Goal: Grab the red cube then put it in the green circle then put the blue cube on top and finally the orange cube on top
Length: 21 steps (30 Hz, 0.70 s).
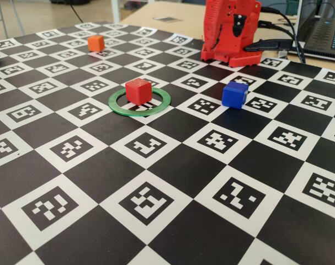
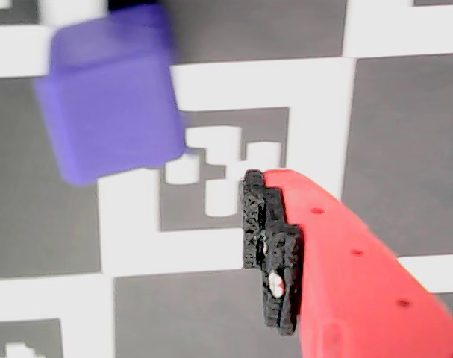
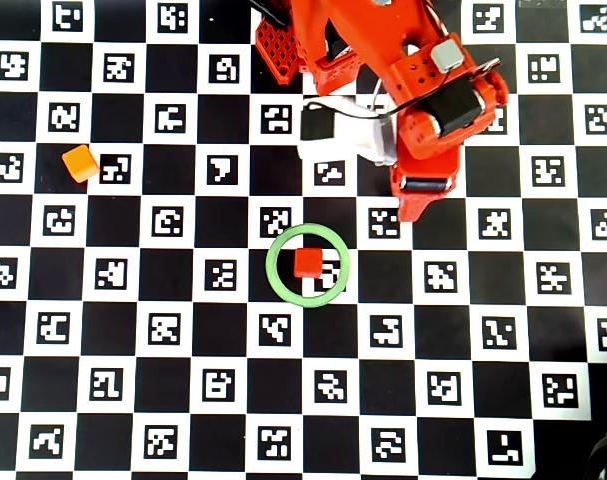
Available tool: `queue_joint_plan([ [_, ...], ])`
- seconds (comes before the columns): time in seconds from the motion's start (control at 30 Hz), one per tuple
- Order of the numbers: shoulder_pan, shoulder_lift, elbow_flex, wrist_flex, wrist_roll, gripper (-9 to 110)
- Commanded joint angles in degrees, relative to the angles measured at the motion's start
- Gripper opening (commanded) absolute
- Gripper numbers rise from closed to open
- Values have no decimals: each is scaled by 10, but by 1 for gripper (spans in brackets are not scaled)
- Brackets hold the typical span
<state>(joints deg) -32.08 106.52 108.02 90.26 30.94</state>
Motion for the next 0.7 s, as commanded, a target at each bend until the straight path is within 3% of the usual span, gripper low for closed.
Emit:
queue_joint_plan([
  [0.0,-28,61,5,-33,11,35],
  [0.67,-58,111,214,-235,6,39],
])
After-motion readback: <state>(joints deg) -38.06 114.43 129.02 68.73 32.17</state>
